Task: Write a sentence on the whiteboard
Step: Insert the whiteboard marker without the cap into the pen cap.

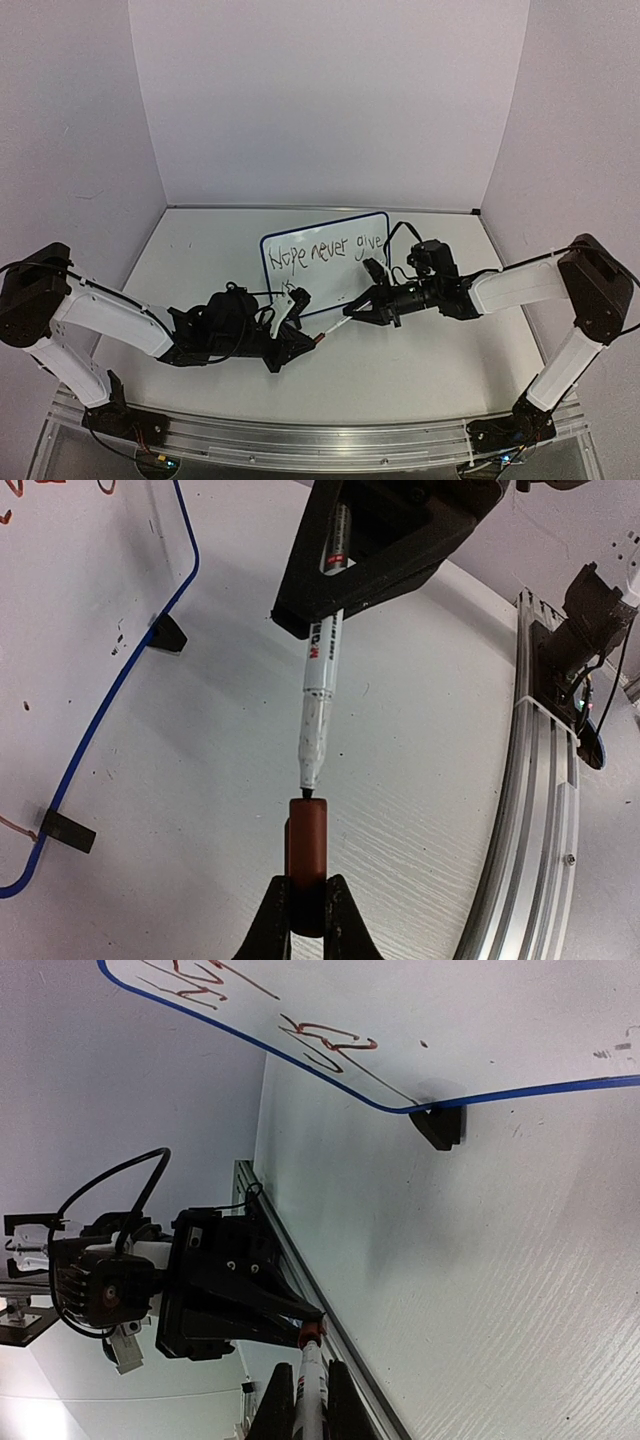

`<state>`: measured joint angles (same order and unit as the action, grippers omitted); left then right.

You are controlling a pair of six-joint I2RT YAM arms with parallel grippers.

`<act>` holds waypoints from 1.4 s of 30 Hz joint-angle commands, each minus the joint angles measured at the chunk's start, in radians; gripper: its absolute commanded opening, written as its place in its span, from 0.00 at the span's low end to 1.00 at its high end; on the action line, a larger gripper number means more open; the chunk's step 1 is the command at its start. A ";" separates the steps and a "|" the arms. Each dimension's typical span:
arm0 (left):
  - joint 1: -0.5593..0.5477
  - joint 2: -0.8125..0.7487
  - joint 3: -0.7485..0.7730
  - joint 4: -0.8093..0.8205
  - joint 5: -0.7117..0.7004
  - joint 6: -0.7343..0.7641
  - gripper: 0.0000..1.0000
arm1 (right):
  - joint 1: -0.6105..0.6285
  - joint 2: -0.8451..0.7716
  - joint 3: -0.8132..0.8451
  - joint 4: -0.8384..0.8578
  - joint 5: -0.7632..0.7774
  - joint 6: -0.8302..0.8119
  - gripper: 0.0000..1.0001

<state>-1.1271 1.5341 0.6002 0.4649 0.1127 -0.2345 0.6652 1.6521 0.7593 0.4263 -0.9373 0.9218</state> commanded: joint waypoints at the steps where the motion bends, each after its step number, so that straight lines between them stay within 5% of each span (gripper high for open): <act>1: -0.003 -0.016 0.041 0.031 0.012 0.019 0.00 | 0.014 0.018 0.023 0.032 -0.023 0.002 0.00; 42: -0.003 0.063 0.178 0.108 -0.008 0.083 0.00 | 0.112 0.097 0.089 0.032 -0.046 -0.007 0.00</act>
<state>-1.1267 1.5986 0.6750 0.4218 0.1175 -0.1779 0.7177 1.7271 0.7985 0.4164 -0.9309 0.9171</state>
